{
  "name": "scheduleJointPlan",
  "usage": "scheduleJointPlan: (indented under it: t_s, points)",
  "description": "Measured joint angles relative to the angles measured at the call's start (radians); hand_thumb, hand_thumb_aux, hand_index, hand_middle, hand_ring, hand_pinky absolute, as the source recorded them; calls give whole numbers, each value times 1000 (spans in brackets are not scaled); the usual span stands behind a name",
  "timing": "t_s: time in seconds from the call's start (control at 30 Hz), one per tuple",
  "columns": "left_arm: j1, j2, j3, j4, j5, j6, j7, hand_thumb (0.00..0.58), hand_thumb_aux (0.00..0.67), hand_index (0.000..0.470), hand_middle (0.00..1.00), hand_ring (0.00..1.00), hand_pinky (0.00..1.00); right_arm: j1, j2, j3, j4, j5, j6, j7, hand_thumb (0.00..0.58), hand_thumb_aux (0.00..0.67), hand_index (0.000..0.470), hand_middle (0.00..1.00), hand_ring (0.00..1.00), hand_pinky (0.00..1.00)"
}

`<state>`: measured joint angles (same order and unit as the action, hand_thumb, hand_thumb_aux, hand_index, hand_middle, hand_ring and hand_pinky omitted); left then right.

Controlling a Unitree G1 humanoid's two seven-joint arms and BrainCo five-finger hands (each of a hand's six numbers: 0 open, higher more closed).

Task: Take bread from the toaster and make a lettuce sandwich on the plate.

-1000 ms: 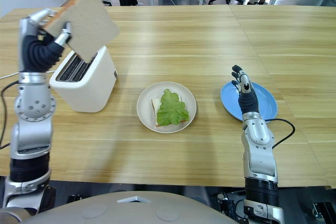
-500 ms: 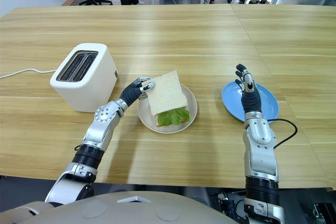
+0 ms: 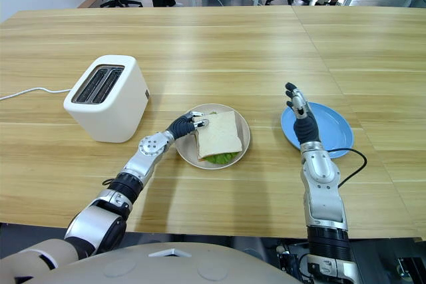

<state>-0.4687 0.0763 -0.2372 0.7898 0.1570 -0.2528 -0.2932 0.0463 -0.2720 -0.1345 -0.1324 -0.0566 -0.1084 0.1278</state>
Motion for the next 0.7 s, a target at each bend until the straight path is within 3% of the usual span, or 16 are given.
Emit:
scheduleJointPlan:
  t_s: [0.4, 0.53, 0.7]
  points:
    - [-44, 41, -25, 67, 106, 2, 123, 580, 670, 460, 1000, 1000, 1000, 11, -143, 359, 1, -491, -165, -2, 0, 0, 0, 0, 0, 0]
    - [-47, 46, -27, 81, 118, 11, 137, 580, 670, 460, 1000, 1000, 1000, -111, -205, 491, 151, -777, -173, -102, 0, 0, 0, 0, 0, 0]
    - [-45, 45, -26, 86, 119, 13, 136, 580, 670, 460, 1000, 1000, 1000, -238, -211, 600, 330, -968, -152, -192, 0, 0, 0, 0, 0, 0]
